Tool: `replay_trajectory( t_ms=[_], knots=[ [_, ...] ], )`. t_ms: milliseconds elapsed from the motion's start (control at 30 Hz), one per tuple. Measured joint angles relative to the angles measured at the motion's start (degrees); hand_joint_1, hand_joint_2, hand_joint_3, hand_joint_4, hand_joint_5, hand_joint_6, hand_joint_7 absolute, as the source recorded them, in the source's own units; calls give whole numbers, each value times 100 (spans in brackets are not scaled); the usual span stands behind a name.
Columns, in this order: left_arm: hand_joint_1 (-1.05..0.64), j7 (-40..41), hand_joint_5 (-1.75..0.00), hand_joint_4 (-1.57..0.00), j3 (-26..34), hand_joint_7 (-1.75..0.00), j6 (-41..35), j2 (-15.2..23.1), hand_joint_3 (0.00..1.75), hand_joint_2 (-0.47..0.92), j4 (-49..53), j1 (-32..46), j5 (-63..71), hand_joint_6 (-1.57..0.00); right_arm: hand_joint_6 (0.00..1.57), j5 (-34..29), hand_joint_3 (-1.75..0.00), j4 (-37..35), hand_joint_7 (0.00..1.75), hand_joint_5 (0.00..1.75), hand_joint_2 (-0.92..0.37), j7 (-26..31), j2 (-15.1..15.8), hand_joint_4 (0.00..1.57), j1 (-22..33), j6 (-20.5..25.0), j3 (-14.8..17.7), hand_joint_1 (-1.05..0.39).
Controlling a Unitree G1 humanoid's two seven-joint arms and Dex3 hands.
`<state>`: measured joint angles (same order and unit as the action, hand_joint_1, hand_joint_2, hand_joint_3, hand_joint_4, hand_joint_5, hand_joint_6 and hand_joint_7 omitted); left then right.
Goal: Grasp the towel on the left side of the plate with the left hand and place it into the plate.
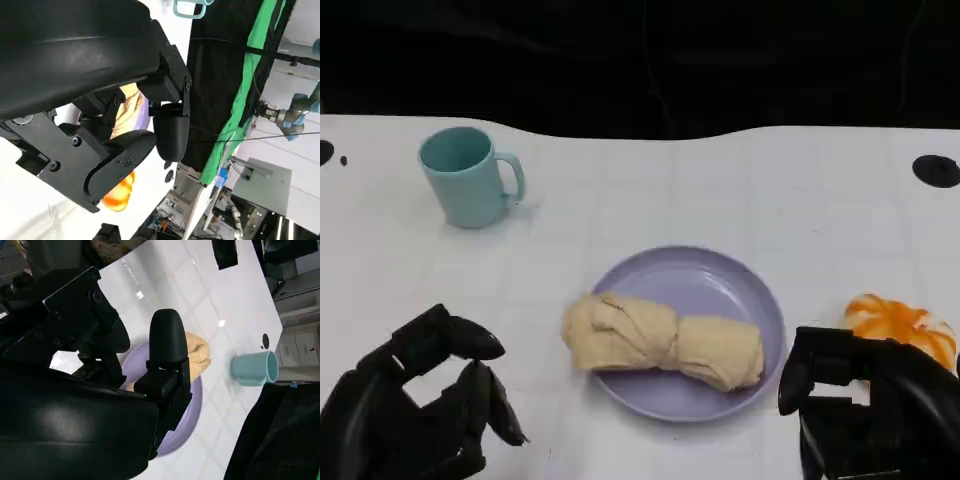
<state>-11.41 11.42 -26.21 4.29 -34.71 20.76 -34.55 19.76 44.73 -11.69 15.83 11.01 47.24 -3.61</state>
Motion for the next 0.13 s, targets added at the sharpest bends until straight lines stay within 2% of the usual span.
replay_trajectory(
  t_ms=[133],
  knots=[
    [-17, -2, -171, -89, -37, -145, 69, 25, 130, 44, 5, 18, 14, -85, 66, 2, -144, 0, 162, 175, -48, -22, 1, 81, 8, -1, 59, 9]
  ],
)
